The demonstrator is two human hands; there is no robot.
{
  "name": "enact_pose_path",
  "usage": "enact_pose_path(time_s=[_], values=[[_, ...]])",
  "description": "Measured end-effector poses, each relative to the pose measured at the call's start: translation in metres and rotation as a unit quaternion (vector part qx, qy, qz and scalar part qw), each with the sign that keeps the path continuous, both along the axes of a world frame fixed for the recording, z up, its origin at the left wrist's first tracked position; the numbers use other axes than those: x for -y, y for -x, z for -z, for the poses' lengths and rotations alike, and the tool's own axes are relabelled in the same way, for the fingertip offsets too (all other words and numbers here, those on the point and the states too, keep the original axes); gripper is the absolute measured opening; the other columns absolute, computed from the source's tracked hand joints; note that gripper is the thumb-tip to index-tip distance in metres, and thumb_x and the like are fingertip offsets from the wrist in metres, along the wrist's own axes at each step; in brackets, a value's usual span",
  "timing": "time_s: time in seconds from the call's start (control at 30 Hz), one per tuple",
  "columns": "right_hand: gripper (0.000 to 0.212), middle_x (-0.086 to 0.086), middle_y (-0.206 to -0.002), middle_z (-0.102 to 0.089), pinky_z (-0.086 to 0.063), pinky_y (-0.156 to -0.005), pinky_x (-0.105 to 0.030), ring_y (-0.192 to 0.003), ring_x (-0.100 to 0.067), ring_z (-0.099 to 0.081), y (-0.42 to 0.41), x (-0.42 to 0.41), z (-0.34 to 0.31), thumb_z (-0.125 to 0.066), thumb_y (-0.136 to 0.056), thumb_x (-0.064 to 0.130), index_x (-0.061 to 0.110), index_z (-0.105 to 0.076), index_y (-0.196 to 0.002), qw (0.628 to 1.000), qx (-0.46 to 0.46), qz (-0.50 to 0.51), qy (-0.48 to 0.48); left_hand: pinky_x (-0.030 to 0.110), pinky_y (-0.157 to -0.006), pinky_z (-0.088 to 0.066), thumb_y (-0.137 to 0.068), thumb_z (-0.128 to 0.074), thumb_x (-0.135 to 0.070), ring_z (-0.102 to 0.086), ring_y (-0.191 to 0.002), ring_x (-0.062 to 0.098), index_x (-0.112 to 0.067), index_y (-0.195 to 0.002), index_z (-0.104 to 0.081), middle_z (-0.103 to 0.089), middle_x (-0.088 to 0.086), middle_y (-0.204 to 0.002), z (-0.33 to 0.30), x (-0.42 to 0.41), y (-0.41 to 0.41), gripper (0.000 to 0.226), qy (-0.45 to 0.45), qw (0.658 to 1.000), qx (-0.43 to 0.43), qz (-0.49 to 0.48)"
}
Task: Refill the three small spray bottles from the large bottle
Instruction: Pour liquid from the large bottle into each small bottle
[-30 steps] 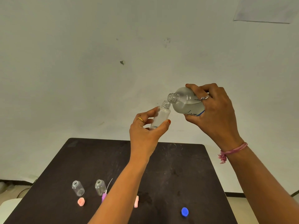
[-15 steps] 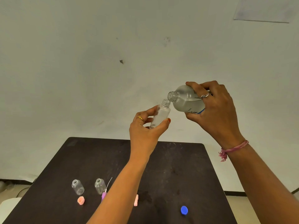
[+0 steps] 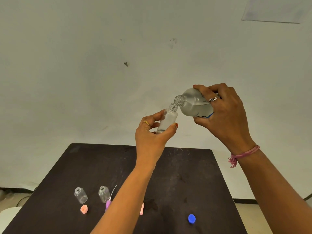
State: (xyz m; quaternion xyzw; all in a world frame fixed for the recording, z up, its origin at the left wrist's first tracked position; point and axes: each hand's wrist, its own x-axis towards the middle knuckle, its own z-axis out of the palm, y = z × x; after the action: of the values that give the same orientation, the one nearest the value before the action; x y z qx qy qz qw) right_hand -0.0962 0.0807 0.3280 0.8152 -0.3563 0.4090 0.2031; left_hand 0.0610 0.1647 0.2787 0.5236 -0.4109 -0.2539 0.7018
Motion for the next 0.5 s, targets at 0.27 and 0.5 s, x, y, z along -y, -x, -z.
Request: enact_pose_path(time_s=[0.27,0.5], values=[[0.080,-0.016,-0.107,-0.058,-0.049,-0.074,-0.041,-0.093,-0.034,-0.056,0.0005,0.0006,0.0000,-0.088,-0.058,0.021,0.015,-0.054,-0.130,1.000,-0.006,-0.003,0.006,0.007,-0.063,-0.049,-0.072,-0.081,-0.023,-0.059,-0.099,0.005,-0.040,-0.103,-0.059,-0.062,-0.009,-0.115,0.0013,-0.0005,0.0010,0.042,-0.003,1.000,-0.007,0.001],[0.079,-0.016,-0.107,-0.058,-0.049,-0.074,-0.041,-0.093,-0.034,-0.056,0.0003,0.0007,-0.0004,-0.088,-0.059,0.021,0.015,-0.054,-0.129,1.000,-0.009,-0.001,0.005,0.007,-0.064,-0.050,-0.072,-0.082,-0.023,-0.059,-0.100,0.006,-0.043,-0.099,-0.059,-0.062,-0.008,-0.115,0.0018,0.0004,0.0016,0.041,-0.004,1.000,-0.013,0.002]])
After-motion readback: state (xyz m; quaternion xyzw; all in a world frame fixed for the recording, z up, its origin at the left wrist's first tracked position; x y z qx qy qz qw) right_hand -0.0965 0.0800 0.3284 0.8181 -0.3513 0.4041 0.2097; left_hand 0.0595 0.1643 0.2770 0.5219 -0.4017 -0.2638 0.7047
